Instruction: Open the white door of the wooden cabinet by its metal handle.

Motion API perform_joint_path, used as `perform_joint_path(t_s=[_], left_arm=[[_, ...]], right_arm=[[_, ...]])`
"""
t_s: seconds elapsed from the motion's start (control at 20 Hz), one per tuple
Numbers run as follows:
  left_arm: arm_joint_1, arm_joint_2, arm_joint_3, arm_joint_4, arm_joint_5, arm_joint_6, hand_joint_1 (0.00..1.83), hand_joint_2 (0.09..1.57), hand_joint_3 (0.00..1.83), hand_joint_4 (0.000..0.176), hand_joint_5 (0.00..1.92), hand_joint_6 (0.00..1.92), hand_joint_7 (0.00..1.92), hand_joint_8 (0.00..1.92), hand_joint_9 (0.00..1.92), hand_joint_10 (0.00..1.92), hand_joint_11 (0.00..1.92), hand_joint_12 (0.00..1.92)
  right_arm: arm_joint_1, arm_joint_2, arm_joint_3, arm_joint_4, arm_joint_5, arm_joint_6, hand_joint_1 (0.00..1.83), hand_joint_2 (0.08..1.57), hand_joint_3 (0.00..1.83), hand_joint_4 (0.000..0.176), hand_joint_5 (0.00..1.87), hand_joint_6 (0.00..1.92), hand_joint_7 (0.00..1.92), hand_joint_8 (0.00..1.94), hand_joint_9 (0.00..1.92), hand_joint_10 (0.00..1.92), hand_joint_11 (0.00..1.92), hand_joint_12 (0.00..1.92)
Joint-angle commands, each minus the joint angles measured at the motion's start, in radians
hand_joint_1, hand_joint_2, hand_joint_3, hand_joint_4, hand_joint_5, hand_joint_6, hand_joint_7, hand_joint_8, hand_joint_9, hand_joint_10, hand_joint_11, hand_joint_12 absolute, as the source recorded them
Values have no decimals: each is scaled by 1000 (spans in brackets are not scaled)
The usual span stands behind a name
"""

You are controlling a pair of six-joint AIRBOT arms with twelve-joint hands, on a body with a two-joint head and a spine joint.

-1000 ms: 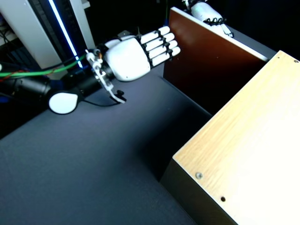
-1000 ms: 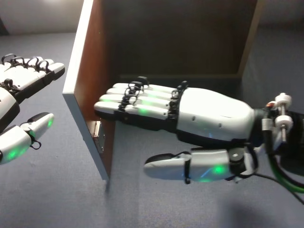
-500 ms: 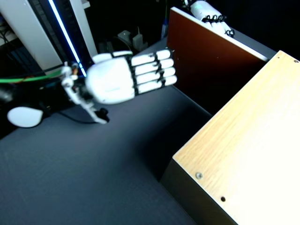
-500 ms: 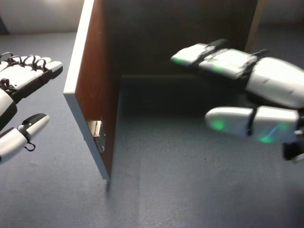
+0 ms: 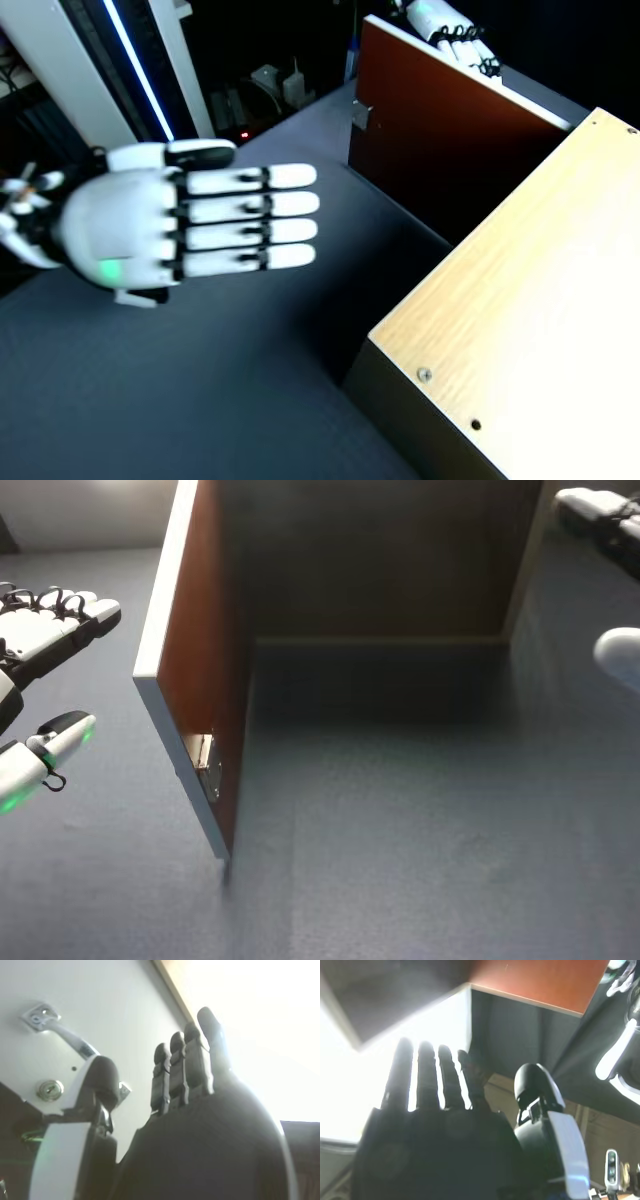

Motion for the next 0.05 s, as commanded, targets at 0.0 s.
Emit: perform_joint_path(t_s=[0.0], left_arm=[[0,12,-3,-2,-142,-2,661,1477,0,0,223,6,193,3,158,4,0,586]], right_arm=[[3,11,-5,30,165,1,2,1488,22,0,22,8,0,0,0,0,0,0]])
